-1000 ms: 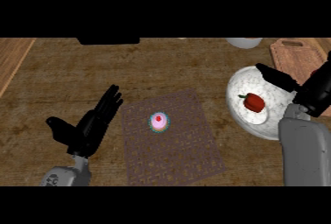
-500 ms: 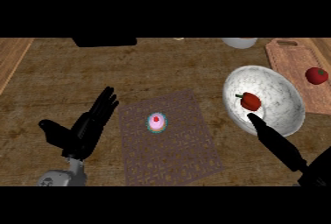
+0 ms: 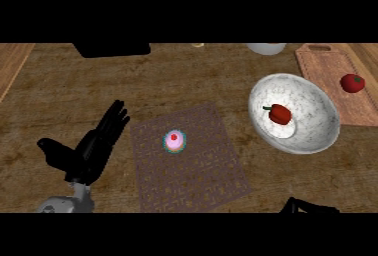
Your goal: Pick the bell pepper from the placemat and place it in the bowl
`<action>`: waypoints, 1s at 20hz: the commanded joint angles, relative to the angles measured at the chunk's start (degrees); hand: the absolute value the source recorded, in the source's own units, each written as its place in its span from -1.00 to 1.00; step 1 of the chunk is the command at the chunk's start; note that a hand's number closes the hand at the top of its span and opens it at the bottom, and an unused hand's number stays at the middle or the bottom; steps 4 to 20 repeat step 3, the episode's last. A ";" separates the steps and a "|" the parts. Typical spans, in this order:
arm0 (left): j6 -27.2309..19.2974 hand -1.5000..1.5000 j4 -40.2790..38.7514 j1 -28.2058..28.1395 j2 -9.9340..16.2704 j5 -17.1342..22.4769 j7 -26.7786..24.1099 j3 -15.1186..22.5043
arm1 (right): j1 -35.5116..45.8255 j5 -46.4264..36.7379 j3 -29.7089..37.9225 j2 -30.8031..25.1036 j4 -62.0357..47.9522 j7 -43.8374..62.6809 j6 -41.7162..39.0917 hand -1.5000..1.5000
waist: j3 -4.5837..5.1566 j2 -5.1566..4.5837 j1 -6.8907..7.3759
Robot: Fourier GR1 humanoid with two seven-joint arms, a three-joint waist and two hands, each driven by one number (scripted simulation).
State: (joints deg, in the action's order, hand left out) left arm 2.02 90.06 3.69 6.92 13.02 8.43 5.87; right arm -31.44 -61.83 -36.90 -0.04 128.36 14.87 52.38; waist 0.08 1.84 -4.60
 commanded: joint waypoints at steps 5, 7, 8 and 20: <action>-0.22 0.00 0.29 -0.19 0.37 0.09 0.57 -0.50 | -14.09 -3.83 -17.96 -0.04 -10.62 -4.52 9.99 1.00 | -0.14 0.28 -0.43; -0.22 0.00 0.29 -0.19 0.37 0.09 0.57 -0.50 | -14.09 -3.83 -17.96 -0.04 -10.62 -4.52 9.99 1.00 | -0.14 0.28 -0.43; -0.22 0.00 0.29 -0.19 0.37 0.09 0.57 -0.50 | -14.09 -3.83 -17.96 -0.04 -10.62 -4.52 9.99 1.00 | -0.14 0.28 -0.43; -0.22 0.00 0.29 -0.19 0.37 0.09 0.57 -0.50 | -14.09 -3.83 -17.96 -0.04 -10.62 -4.52 9.99 1.00 | -0.14 0.28 -0.43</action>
